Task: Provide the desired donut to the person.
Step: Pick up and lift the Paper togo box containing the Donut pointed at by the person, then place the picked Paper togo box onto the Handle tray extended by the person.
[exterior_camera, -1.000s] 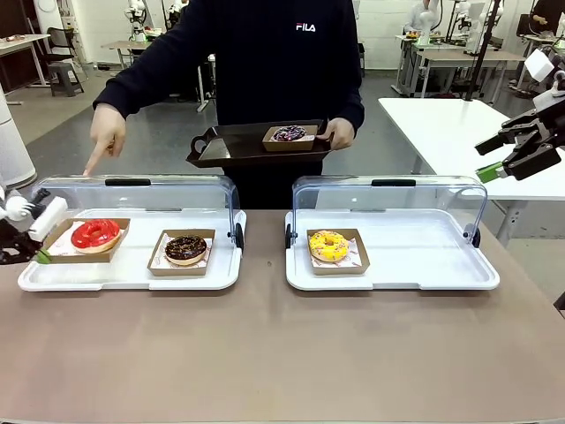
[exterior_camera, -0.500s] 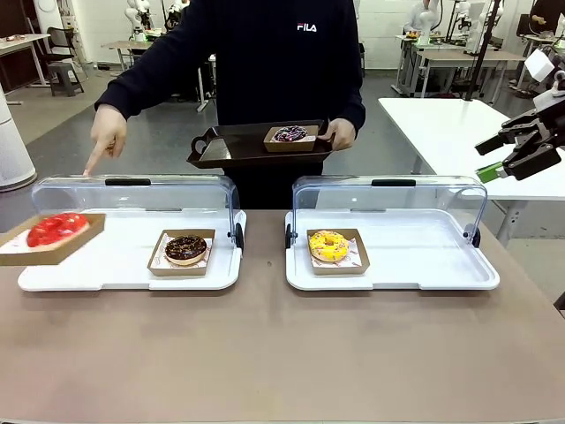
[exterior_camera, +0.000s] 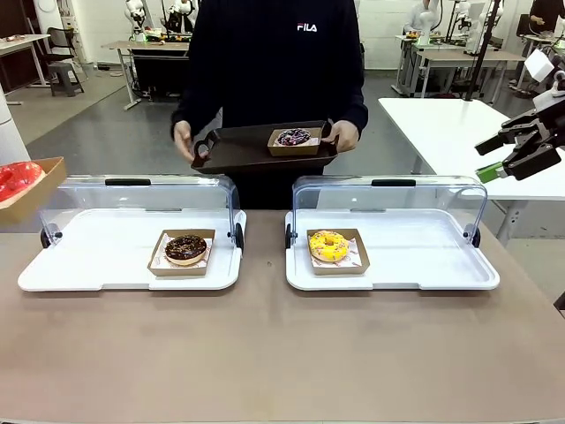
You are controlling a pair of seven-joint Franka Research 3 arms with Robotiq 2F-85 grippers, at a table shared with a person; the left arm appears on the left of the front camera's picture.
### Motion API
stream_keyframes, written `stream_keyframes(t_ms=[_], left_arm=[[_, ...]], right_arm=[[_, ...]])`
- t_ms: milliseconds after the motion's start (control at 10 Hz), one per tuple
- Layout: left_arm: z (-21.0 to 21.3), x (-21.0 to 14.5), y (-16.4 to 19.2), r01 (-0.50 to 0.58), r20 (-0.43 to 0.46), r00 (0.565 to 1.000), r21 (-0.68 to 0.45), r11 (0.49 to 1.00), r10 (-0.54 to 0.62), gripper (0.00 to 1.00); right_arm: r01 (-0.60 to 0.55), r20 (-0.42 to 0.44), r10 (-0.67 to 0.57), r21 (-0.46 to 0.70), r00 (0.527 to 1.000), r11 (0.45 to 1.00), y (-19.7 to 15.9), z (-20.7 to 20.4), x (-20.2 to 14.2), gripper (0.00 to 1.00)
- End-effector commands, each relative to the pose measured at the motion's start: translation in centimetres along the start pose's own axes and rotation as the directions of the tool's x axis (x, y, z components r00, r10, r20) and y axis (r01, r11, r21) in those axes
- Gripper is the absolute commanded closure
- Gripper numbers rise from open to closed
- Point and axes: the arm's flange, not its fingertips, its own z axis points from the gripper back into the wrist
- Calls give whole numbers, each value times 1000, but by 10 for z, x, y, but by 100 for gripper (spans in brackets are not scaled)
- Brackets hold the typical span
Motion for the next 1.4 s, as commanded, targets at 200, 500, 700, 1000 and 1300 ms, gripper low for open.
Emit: stream_keyframes(t_ms=[200, 500, 700, 1000, 1300], left_arm=[[-7, -4, -2, 13, 10, 1000, -35, 999, -12, 100], [-7, -4, -2, 13, 10, 1000, -35, 999, -12, 100], [-7, -4, -2, 13, 10, 1000, -35, 999, -12, 100], [-7, -4, -2, 13, 10, 1000, -35, 999, -12, 100], [-7, -4, -2, 13, 10, 1000, -35, 999, -12, 100]], right_arm=[[0, 11, 0, 5, 1000, 1000, -1, 0, 0, 0], [0, 11, 0, 5, 1000, 1000, -1, 0, 0, 0], [0, 11, 0, 5, 1000, 1000, -1, 0, 0, 0], [0, 11, 0, 5, 1000, 1000, -1, 0, 0, 0], [0, 11, 0, 5, 1000, 1000, -1, 0, 0, 0]])
